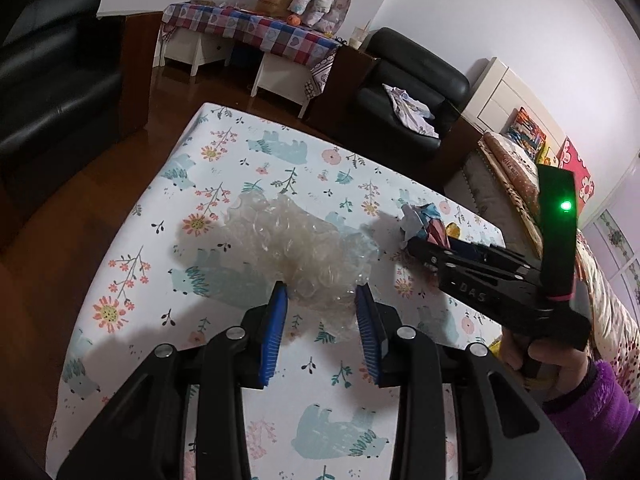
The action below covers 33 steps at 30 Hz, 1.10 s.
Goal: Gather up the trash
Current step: 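Grasp the bubble wrap with the left gripper while the right grasps the red paper wrapper, then carry the bubble wrap and red wrapper toward the pink bucket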
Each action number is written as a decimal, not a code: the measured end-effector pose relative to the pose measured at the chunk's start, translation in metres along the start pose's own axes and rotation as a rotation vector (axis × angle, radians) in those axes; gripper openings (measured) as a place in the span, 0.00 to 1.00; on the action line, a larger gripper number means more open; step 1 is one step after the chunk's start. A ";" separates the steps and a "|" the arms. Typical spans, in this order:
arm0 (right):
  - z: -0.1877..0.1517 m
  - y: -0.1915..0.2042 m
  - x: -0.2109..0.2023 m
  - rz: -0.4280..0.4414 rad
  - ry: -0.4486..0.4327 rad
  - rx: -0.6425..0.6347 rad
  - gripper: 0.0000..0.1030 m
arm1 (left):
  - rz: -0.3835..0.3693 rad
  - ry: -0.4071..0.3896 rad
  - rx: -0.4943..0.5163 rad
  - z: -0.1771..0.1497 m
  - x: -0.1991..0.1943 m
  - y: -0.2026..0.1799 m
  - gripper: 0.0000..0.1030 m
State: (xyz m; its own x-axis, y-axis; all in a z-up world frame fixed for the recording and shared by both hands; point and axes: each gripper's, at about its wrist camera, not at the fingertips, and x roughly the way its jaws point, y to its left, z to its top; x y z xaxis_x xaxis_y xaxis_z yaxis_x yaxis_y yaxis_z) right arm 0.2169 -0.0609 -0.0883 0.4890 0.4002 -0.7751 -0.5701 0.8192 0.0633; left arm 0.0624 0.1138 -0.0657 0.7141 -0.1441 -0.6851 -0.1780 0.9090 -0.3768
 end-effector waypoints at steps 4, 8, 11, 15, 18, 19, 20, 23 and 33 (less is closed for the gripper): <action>-0.009 -0.007 -0.025 0.122 -0.028 0.116 0.32 | -0.006 -0.015 0.017 0.000 -0.006 -0.006 0.33; -0.022 -0.010 -0.055 0.175 -0.064 0.171 0.32 | -0.017 -0.022 0.040 -0.002 -0.012 -0.017 0.33; -0.033 -0.011 -0.081 0.194 -0.100 0.203 0.32 | -0.028 -0.027 0.062 -0.005 -0.017 -0.027 0.33; -0.049 -0.018 -0.110 0.204 -0.138 0.245 0.32 | -0.044 -0.037 0.092 -0.009 -0.023 -0.043 0.33; -0.062 -0.024 -0.130 0.211 -0.165 0.272 0.32 | -0.057 -0.044 0.121 -0.011 -0.028 -0.056 0.33; -0.066 -0.025 -0.136 0.208 -0.175 0.278 0.32 | -0.063 -0.045 0.131 -0.012 -0.028 -0.061 0.33; -0.071 -0.028 -0.144 0.199 -0.186 0.287 0.32 | -0.069 -0.046 0.143 -0.013 -0.029 -0.066 0.33; -0.082 -0.037 -0.160 0.180 -0.211 0.316 0.32 | -0.090 -0.043 0.175 -0.018 -0.032 -0.083 0.33; -0.115 -0.075 -0.199 0.069 -0.276 0.410 0.33 | -0.142 -0.025 0.264 -0.030 -0.026 -0.135 0.33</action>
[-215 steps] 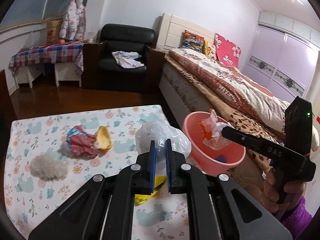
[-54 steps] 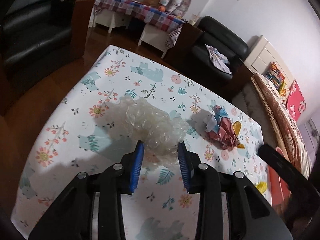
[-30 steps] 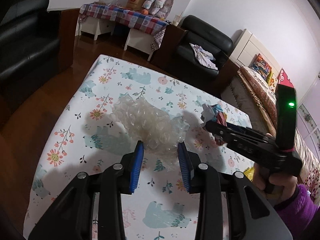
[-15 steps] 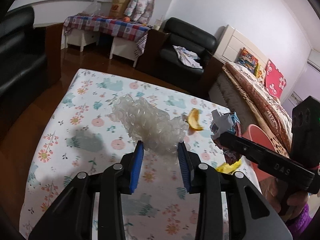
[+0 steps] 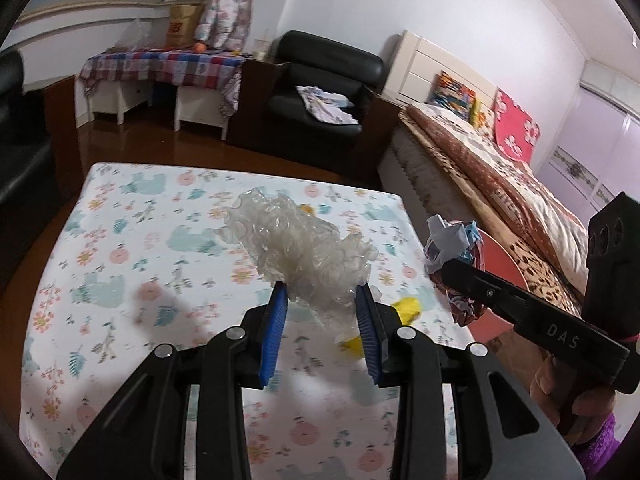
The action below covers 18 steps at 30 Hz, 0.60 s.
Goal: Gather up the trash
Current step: 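Carry the bubble wrap and red wrapper toward the pink bucket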
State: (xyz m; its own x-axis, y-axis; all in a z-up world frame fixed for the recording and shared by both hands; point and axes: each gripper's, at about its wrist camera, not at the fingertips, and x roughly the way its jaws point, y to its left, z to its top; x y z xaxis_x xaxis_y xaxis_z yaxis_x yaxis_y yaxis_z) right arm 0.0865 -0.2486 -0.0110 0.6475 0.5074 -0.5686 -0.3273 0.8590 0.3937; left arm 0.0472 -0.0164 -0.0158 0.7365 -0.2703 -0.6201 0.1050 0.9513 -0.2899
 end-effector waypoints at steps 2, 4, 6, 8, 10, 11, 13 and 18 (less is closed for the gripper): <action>0.001 -0.008 -0.007 -0.034 -0.019 0.015 0.33 | -0.012 0.001 0.021 0.002 0.004 -0.011 0.33; 0.001 -0.019 -0.016 -0.064 -0.041 0.030 0.33 | -0.021 0.002 0.034 0.004 0.008 -0.021 0.33; 0.002 -0.029 -0.023 -0.087 -0.058 0.051 0.33 | -0.031 0.005 0.050 0.007 0.014 -0.031 0.33; 0.003 -0.039 -0.027 -0.108 -0.074 0.068 0.33 | -0.039 0.010 0.066 0.008 0.019 -0.041 0.33; 0.003 -0.052 -0.034 -0.134 -0.094 0.091 0.33 | -0.046 0.015 0.086 0.011 0.024 -0.049 0.33; 0.004 -0.058 -0.035 -0.144 -0.101 0.101 0.33 | -0.050 0.018 0.100 0.012 0.028 -0.055 0.33; 0.004 -0.072 -0.041 -0.170 -0.116 0.129 0.33 | -0.060 0.021 0.124 0.015 0.034 -0.066 0.33; 0.008 -0.102 -0.050 -0.231 -0.146 0.168 0.33 | -0.084 0.031 0.167 0.017 0.049 -0.093 0.33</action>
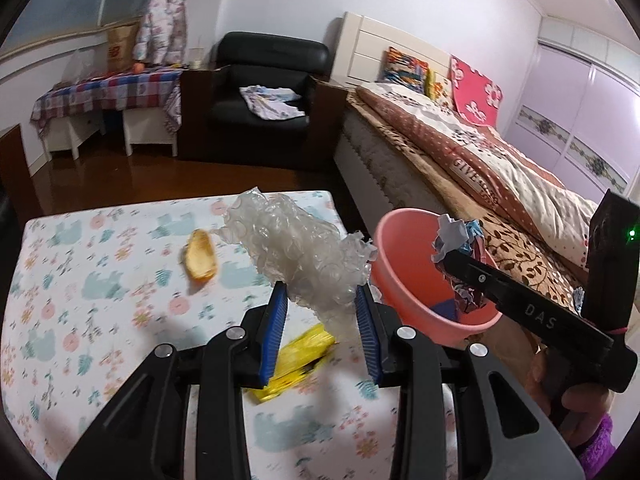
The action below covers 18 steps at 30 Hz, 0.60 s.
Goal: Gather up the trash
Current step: 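Carry the bubble wrap and red wrapper toward the pink bucket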
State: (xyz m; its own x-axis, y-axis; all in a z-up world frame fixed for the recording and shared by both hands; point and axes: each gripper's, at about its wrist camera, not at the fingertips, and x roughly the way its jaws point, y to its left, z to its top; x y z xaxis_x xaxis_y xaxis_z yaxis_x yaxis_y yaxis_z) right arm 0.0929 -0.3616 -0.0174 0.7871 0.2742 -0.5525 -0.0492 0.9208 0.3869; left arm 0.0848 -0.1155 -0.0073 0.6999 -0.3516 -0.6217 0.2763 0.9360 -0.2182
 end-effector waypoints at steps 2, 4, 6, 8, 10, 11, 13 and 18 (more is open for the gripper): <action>0.003 -0.014 0.000 -0.022 -0.011 0.018 0.33 | -0.012 0.007 0.019 0.003 0.008 -0.010 0.33; 0.006 -0.026 0.001 -0.046 -0.020 0.033 0.33 | -0.024 0.012 0.040 0.006 0.016 -0.021 0.33; 0.010 -0.038 0.004 -0.072 -0.029 0.049 0.33 | -0.038 0.019 0.067 0.009 0.025 -0.033 0.33; 0.011 -0.050 0.006 -0.087 -0.033 0.069 0.33 | -0.049 0.026 0.087 0.011 0.034 -0.044 0.33; 0.011 -0.062 0.008 -0.105 -0.036 0.089 0.33 | -0.060 0.033 0.102 0.013 0.043 -0.055 0.33; 0.011 -0.069 0.010 -0.115 -0.037 0.098 0.33 | -0.063 0.035 0.109 0.014 0.047 -0.059 0.33; 0.012 -0.078 0.012 -0.130 -0.037 0.110 0.33 | -0.075 0.042 0.132 0.016 0.056 -0.070 0.33; 0.011 -0.100 0.021 -0.153 -0.029 0.146 0.33 | -0.093 0.062 0.190 0.015 0.074 -0.092 0.33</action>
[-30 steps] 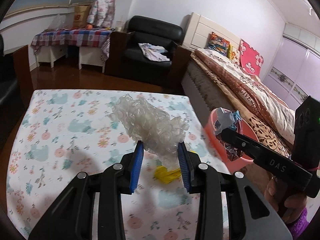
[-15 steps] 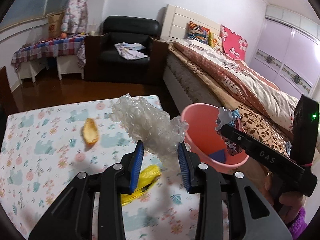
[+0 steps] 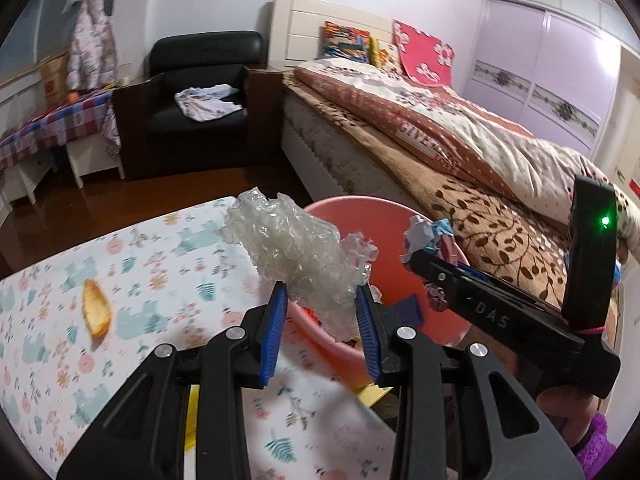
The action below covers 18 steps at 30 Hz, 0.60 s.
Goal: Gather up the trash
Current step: 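Carry the bubble wrap and red wrapper toward the pink bucket, then open both grippers to drop the bubble wrap and red wrapper into the bucket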
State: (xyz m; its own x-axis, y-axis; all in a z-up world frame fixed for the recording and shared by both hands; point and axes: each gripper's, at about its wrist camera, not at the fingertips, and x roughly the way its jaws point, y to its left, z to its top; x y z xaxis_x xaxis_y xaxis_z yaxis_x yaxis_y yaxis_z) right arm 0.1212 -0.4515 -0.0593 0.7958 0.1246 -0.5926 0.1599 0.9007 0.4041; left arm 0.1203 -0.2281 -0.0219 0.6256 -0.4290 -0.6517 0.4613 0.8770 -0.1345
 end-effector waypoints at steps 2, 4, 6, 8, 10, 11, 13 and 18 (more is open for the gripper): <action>0.001 -0.006 0.004 -0.008 0.003 0.008 0.33 | -0.012 0.013 0.019 0.001 0.009 -0.006 0.33; 0.001 -0.012 0.006 -0.015 0.005 0.018 0.33 | -0.019 0.021 0.036 0.002 0.017 -0.013 0.33; 0.001 -0.017 0.008 -0.022 0.005 0.028 0.33 | -0.027 0.033 0.053 0.002 0.025 -0.020 0.33; 0.001 -0.023 0.010 -0.028 0.005 0.038 0.33 | -0.034 0.046 0.070 0.002 0.034 -0.027 0.33; 0.000 -0.027 0.011 -0.027 0.007 0.047 0.34 | -0.038 0.060 0.090 0.002 0.042 -0.032 0.34; 0.000 -0.028 0.011 -0.027 0.008 0.051 0.34 | -0.040 0.066 0.098 0.002 0.045 -0.034 0.34; -0.001 -0.030 0.012 -0.027 0.009 0.053 0.34 | -0.041 0.073 0.114 0.002 0.052 -0.038 0.34; -0.002 -0.037 0.016 -0.029 0.016 0.065 0.34 | -0.037 0.103 0.134 0.000 0.068 -0.043 0.34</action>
State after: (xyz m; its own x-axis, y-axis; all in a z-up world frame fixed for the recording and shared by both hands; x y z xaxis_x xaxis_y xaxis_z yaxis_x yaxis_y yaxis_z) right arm 0.1270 -0.4818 -0.0854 0.7809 0.1063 -0.6156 0.2203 0.8753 0.4305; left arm 0.1435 -0.2949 -0.0607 0.5418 -0.4301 -0.7221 0.5673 0.8211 -0.0634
